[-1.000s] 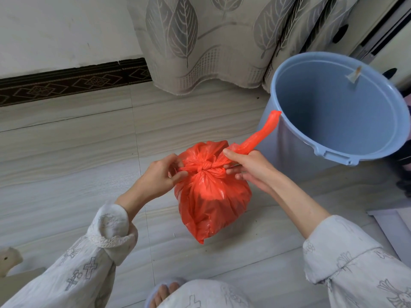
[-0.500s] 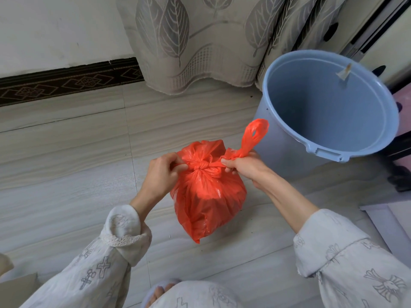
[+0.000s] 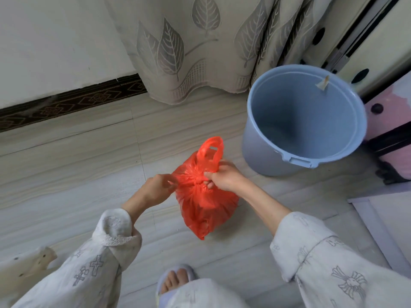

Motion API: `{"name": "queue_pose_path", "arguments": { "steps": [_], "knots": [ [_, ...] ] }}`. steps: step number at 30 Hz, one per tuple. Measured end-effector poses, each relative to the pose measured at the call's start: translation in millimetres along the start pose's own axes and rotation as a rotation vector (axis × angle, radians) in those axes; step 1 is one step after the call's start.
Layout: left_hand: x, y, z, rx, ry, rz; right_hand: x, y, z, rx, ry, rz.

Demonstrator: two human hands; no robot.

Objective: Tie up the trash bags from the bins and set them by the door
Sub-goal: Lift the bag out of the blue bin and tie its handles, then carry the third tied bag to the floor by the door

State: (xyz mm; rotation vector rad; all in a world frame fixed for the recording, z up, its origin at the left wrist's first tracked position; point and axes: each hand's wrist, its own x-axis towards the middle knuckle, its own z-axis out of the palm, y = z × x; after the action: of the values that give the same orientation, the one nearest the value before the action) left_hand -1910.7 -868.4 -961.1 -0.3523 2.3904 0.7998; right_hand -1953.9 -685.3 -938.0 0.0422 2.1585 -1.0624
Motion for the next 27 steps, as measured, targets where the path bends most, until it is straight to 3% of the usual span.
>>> {"name": "queue_pose_path", "arguments": {
  "steps": [3,6,13,18,27],
  "knots": [
    [-46.9,46.1,-35.9,0.072,-0.093,-0.004,-54.7,-27.5,-20.4,-0.078,-0.084,0.018],
    [-100.5,99.1,-80.8,0.069,-0.08,0.055,-116.0,-65.8,-56.7,-0.062,-0.084,0.056],
    [-248.1,217.3,-193.5,-0.198,0.08,0.243,-281.0,-177.5,-159.2,-0.061,-0.006,0.036],
    [-353.0,296.2,-244.2,-0.26,-0.07,0.402,-410.2,-222.1,-207.6,0.078,0.165,0.195],
    [-493.8,461.3,-250.9,-0.025,-0.373,0.907,-640.0,-221.0,-256.1,0.394,0.686,0.35]
  ]
}}
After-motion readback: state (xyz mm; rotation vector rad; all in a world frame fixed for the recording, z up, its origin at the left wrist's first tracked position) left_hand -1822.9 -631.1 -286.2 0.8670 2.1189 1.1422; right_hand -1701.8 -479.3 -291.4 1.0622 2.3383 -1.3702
